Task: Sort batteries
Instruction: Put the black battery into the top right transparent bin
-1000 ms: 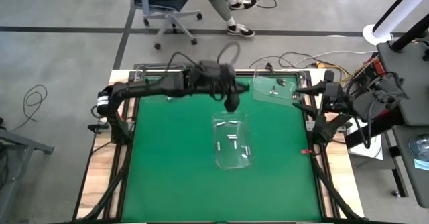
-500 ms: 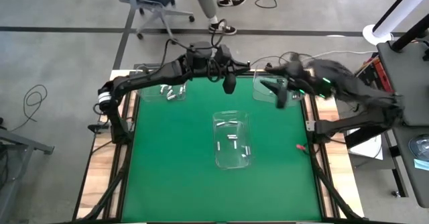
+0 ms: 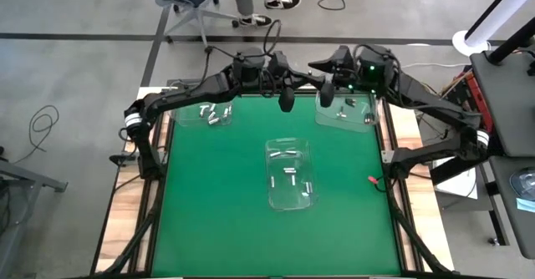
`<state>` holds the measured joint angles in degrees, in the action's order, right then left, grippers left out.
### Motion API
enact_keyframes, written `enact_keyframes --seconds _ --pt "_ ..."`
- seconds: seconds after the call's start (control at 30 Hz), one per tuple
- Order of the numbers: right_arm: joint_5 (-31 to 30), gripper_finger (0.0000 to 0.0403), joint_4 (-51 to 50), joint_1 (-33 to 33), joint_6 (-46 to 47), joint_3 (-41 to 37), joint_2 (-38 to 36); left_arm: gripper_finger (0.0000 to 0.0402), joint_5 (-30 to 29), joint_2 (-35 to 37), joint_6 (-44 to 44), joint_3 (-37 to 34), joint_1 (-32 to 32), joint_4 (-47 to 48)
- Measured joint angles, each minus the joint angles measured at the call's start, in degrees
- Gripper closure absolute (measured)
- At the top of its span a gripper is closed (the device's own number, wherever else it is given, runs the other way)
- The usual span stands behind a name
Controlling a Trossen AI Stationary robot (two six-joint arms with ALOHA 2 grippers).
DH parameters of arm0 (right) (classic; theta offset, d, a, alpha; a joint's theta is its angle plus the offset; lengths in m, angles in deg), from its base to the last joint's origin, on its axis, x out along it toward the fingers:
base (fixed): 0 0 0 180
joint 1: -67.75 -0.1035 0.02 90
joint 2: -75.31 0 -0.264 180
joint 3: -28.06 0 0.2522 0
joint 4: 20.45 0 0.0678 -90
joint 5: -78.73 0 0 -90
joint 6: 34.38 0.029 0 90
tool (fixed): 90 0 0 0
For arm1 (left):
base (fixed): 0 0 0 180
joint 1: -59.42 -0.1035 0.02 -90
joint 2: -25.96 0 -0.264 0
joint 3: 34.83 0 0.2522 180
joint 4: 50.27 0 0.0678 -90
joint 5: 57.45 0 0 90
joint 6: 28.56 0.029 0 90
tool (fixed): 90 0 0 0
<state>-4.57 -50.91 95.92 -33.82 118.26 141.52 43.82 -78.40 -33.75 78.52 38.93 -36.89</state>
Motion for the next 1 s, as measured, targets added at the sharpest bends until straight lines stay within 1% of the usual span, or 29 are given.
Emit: enact_keyframes --seconds 0.13,0.27,0.33,0.63,0.7,0.83,1.0 --pt "1.1 0.0195 2.8 0.0 -0.2 0.2 1.4 0.0395 0.3 -0.1 -0.5 0.0 -0.9 -1.5" --pt "0.8 0.0226 2.9 0.1 -0.2 0.2 2.2 0.0395 0.8 -0.3 -0.8 -0.1 -1.7 -1.5" --pt "0.8 0.0247 3.8 0.0 -0.6 0.2 2.1 0.0395 1.9 -0.3 -0.8 -0.1 -2.0 -2.3" --pt "0.6 0.0357 6.2 0.4 -1.1 0.2 1.8 0.0395 2.4 -0.3 -1.2 -0.1 -2.4 -7.2" --pt "0.6 0.0375 6.3 0.4 -1.2 0.3 1.9 0.0395 2.6 -0.3 -1.3 -0.1 -2.4 -7.8" --pt "1.0 0.0376 5.8 1.7 -0.2 0.5 1.9 0.0375 1.7 -0.3 -0.1 -0.1 -2.5 -8.3" --pt "1.8 0.0376 2.9 5.0 1.7 2.3 2.3 0.0318 1.1 0.1 0.6 -0.1 -3.4 -6.6"
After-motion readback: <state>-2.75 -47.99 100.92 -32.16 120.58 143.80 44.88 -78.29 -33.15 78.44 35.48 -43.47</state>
